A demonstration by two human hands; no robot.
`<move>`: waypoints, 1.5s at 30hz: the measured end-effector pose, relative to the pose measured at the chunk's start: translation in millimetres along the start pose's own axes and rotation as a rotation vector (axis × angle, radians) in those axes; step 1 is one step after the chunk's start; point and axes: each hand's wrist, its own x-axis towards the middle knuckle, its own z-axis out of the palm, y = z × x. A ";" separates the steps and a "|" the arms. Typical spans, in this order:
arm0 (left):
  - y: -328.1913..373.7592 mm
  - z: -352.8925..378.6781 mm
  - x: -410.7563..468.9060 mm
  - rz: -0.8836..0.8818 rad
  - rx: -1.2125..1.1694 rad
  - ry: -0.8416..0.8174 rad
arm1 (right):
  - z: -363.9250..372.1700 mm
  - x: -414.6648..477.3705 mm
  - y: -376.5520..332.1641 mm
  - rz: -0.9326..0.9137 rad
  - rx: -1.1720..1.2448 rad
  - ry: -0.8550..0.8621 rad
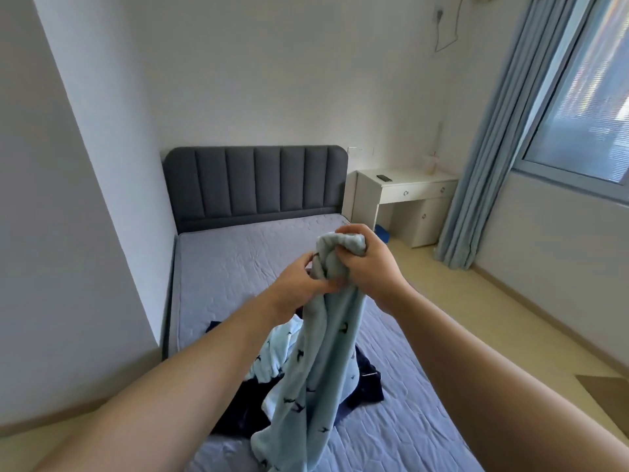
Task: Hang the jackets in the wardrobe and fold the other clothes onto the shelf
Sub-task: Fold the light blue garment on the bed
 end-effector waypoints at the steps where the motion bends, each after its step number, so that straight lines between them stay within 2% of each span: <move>1: 3.0 0.8 2.2 0.011 0.045 -0.027 | -7.4 2.5 -1.4 -0.004 -0.002 0.007; 4: 21.1 -5.5 11.1 0.045 0.243 -0.046 | -34.8 11.9 -3.8 0.010 -0.012 0.067; 6: 39.8 -14.7 21.3 0.051 0.409 -0.027 | -56.0 21.3 -4.2 0.035 -0.043 0.180; 10: 88.7 -27.2 46.8 0.144 0.692 0.103 | -94.8 41.5 -9.6 0.096 -0.208 0.412; 14: 136.5 -30.2 68.9 0.222 0.944 0.214 | -134.5 60.9 -23.8 0.081 -0.326 0.501; 20: 184.9 -39.8 87.9 0.236 1.071 0.354 | -187.5 96.3 -40.7 0.047 -0.362 0.560; 23: 203.8 -41.2 95.8 0.288 0.961 0.505 | -205.2 110.4 -45.3 0.025 -0.379 0.553; 25: 207.2 -40.5 99.5 0.320 0.777 0.554 | -216.9 117.7 -46.0 0.003 -0.401 0.538; 26: 206.2 -39.3 101.2 0.322 0.676 0.528 | -222.9 120.6 -45.0 0.001 -0.413 0.530; 31: 196.5 -30.3 108.2 0.224 0.336 0.250 | -248.0 126.7 -31.3 0.043 -0.488 0.472; 33: 194.9 -21.9 112.3 0.201 0.269 0.208 | -253.8 126.7 -26.5 0.071 -0.552 0.452; 36: 194.8 -1.9 121.6 0.171 0.353 0.288 | -261.1 127.9 -23.7 0.109 -0.679 0.357; 39: 197.5 15.6 132.7 0.149 0.374 0.454 | -261.5 131.4 -33.2 0.179 -0.876 0.076; 41: 199.2 25.9 137.1 0.155 0.350 0.502 | -255.2 129.7 -44.0 0.253 -0.937 -0.099; 43: 201.0 38.1 137.2 0.184 0.377 0.486 | -249.5 129.2 -49.2 0.358 -0.783 -0.193; 45: 202.7 48.8 134.3 0.221 0.435 0.387 | -245.7 128.8 -50.8 0.444 -0.461 -0.219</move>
